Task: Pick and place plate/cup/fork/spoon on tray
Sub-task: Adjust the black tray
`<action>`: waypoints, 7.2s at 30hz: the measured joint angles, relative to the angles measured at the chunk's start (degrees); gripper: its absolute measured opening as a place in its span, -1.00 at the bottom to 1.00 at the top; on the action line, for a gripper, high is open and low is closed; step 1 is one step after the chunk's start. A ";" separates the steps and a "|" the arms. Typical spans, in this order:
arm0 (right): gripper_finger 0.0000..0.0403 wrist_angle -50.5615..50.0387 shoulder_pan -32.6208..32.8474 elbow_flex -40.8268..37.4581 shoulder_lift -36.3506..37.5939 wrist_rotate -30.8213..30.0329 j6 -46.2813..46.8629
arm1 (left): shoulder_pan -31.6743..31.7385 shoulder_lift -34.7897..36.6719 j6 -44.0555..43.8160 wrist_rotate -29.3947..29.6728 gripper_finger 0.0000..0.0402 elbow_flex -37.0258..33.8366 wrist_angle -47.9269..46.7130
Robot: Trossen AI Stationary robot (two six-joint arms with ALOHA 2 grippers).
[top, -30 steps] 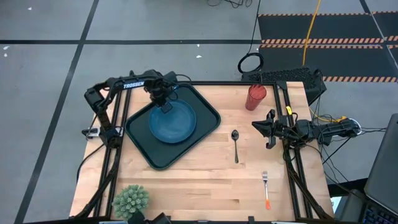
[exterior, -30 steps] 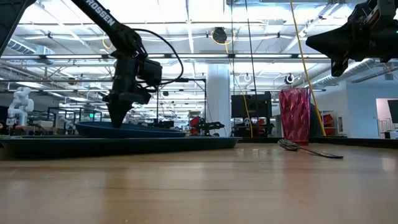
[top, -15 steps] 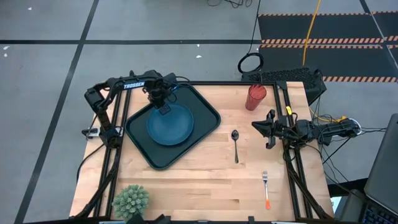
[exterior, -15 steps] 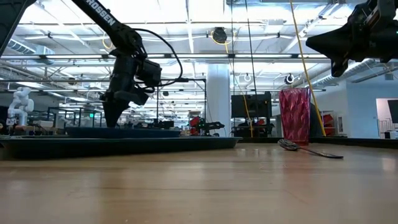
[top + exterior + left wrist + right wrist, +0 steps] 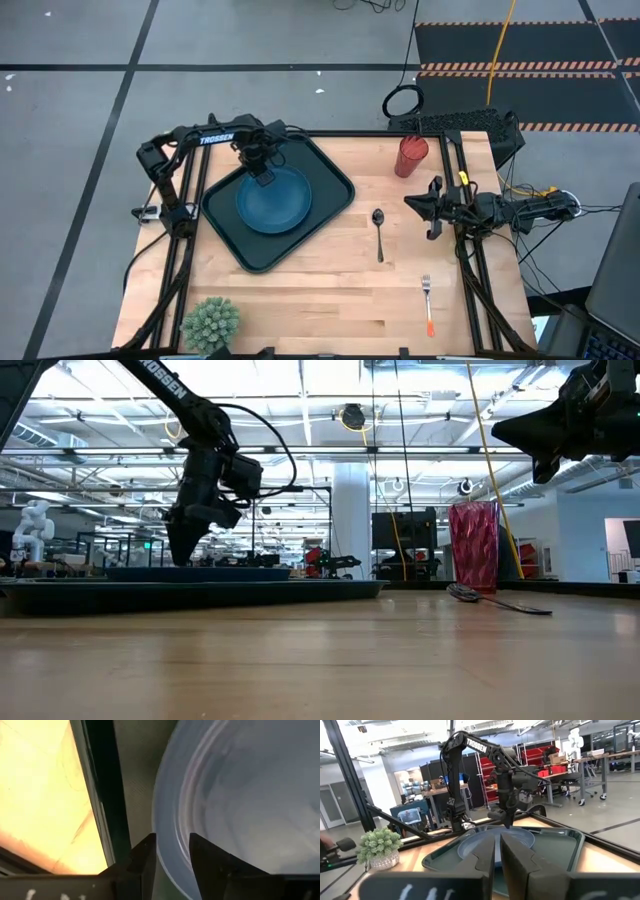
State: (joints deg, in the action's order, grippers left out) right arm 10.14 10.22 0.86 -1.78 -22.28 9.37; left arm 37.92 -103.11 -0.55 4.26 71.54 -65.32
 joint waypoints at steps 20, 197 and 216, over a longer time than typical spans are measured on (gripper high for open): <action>-0.88 -4.63 -0.22 0.00 -4.72 -2.15 -1.44 | -16.34 0.00 4.53 -3.33 -0.40 17.93 8.74; -0.38 -27.49 -23.73 63.03 -102.20 18.00 -29.43 | -61.32 27.15 -37.09 25.85 -0.40 -23.86 31.55; -0.38 -30.64 -23.36 62.03 -102.14 17.98 -24.69 | -61.32 27.15 -47.96 24.74 -0.40 -31.16 28.94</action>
State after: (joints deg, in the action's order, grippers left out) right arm -20.50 -13.14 62.89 -103.92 -4.31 -15.32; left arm -23.40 -75.96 -48.51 29.00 40.38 -36.37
